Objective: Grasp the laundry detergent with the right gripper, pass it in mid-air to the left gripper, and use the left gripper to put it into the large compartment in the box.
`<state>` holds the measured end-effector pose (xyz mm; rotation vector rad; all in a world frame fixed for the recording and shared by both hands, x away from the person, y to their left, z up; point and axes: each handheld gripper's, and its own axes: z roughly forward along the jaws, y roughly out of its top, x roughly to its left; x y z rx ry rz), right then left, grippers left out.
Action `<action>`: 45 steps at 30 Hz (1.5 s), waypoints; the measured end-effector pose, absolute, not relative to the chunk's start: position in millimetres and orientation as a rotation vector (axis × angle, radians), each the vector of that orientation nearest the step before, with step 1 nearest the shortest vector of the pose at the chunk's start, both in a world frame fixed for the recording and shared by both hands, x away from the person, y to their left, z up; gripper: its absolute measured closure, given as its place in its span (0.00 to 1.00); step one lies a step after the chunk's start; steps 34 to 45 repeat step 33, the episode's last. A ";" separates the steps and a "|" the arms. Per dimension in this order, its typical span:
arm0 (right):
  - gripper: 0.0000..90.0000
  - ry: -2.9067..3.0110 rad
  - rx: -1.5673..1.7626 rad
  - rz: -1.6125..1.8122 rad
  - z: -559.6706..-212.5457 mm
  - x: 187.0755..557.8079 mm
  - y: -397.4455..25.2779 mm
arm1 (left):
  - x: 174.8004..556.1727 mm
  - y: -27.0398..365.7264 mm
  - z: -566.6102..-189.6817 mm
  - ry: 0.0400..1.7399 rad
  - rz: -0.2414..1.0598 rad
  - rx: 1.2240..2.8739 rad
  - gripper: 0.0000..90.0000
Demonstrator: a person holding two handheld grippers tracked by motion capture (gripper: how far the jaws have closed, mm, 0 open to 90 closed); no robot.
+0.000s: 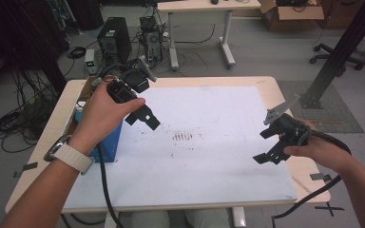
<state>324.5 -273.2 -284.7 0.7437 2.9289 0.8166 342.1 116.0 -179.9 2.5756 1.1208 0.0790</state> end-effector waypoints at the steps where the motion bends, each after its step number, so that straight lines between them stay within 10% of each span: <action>1: 0.05 2.929 0.743 0.816 -284.8 324.6 -273.3 | 342.0 116.1 -179.9 1.120 0.079 2.578 0.06; 45: 0.05 2.928 0.736 0.822 -285.7 325.7 -272.6 | 342.7 115.5 -182.3 1.119 0.065 2.575 0.06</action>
